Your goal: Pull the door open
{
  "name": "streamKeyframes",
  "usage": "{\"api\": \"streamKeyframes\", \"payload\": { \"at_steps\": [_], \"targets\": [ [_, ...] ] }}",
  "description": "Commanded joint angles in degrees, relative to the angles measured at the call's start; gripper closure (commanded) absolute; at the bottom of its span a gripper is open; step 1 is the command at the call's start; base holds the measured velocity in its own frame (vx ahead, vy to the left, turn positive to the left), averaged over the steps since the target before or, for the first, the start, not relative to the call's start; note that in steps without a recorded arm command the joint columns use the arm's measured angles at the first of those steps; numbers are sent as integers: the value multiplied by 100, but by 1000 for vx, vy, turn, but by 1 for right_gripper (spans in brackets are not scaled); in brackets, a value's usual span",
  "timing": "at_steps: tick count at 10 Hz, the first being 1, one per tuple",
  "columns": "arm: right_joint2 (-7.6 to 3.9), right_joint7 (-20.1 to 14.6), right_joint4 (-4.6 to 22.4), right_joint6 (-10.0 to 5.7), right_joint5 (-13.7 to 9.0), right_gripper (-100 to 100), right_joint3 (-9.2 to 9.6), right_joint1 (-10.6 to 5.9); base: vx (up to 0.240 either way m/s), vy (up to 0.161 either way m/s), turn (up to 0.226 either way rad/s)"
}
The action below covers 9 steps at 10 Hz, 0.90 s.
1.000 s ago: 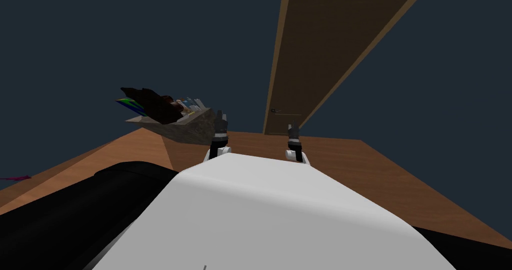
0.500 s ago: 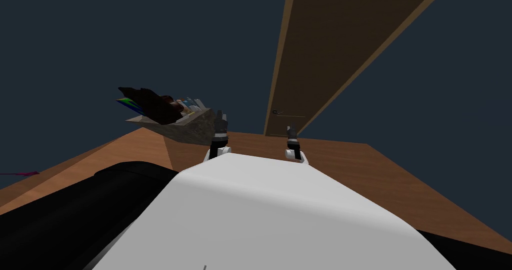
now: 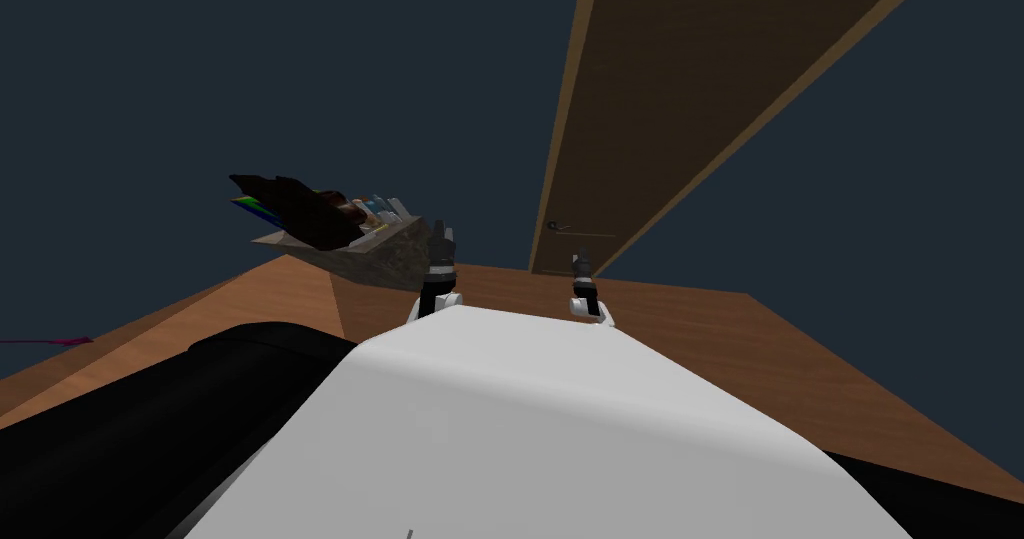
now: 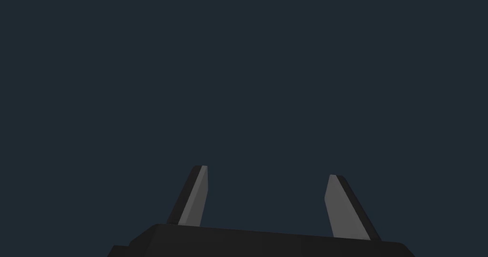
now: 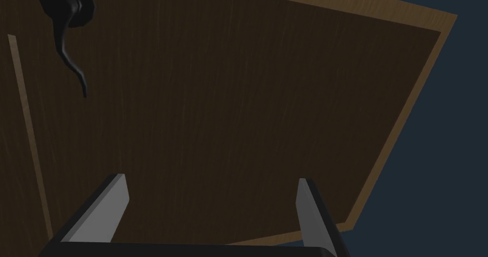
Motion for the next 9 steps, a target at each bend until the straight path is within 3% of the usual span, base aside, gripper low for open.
{"api": "streamKeyframes", "payload": {
  "at_steps": [1,9],
  "targets": [
    [-38,-10,286,-37,-23,-100,-33,-129,68,7,37],
    [-176,-38,1740,-164,-126,-100,-186,-787,100,-4,45]
  ]
}}
